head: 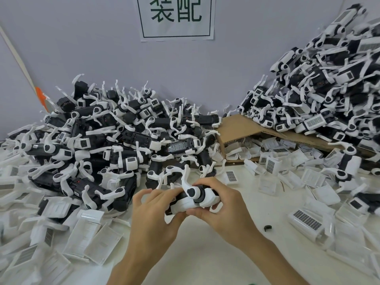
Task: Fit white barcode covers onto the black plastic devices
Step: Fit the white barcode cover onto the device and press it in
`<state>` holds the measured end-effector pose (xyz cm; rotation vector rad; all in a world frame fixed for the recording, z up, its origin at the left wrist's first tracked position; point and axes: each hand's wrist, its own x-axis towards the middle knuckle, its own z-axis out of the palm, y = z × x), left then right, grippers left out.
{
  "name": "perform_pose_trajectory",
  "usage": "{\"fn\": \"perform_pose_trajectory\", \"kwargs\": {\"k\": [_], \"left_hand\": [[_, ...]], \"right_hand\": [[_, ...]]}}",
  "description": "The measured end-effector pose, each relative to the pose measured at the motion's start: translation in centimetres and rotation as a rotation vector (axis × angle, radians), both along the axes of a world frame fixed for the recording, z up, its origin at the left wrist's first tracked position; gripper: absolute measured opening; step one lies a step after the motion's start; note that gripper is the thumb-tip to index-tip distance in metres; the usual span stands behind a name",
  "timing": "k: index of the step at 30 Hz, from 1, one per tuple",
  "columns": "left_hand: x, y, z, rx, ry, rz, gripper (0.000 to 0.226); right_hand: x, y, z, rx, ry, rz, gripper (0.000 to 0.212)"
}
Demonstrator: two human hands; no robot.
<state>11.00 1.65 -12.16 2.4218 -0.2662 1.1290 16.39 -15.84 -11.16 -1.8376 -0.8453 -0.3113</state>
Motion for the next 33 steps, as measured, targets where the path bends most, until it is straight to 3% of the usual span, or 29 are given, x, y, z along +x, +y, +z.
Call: {"fn": "perform_pose_trajectory", "kwargs": {"k": [10, 22, 29, 31, 33], "left_hand": [[-0.1, 0.2, -0.1, -0.011, -0.001, -0.012, 0.033], [0.2, 0.8, 0.1, 0.045, 0.181, -0.037, 0.028], [-0.1, 0.6, 0.1, 0.017, 0.173, -0.062, 0.027], [-0.3, 0.7, 0.1, -0.036, 0.165, -0.076, 0.031], [-0.9, 0.3, 0.4, -0.218, 0.236, -0.149, 0.034]], "right_hand": [[-0.2, 0.1, -0.2, -0.073, -0.086, -0.122, 0.047], [-0.4, 0.6, -0.9, -0.015, -0.047, 0.02, 0.04], [-0.3, 0.4, -0.6, -0.011, -0.03, 0.006, 0.041], [-0.3, 0.4, -0.4, 0.017, 0.003, 0.023, 0.041], [-0.2, 0.3, -0.2, 0.094, 0.07, 0.041, 0.036]]}}
